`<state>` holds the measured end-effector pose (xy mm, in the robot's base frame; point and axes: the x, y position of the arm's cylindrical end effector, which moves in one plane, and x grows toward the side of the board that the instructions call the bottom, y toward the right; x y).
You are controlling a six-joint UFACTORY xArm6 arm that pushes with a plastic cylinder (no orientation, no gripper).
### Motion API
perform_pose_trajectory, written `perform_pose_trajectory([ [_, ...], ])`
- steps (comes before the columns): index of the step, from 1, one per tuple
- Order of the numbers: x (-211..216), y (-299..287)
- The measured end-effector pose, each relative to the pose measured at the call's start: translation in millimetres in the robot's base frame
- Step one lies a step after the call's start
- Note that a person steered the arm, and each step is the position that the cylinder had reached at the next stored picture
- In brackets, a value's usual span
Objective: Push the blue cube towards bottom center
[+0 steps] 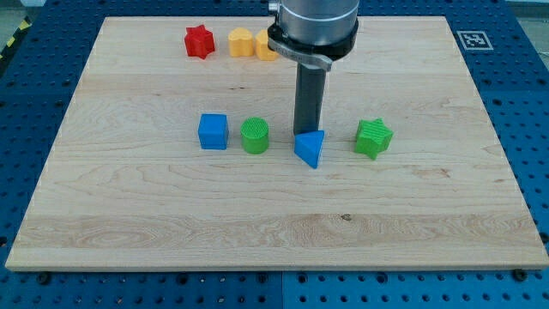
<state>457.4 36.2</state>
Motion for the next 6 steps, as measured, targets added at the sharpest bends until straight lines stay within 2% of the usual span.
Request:
perform_pose_trajectory([
  [2, 26, 0],
  [3, 27, -18],
  [4, 27, -64],
  [6, 25, -87],
])
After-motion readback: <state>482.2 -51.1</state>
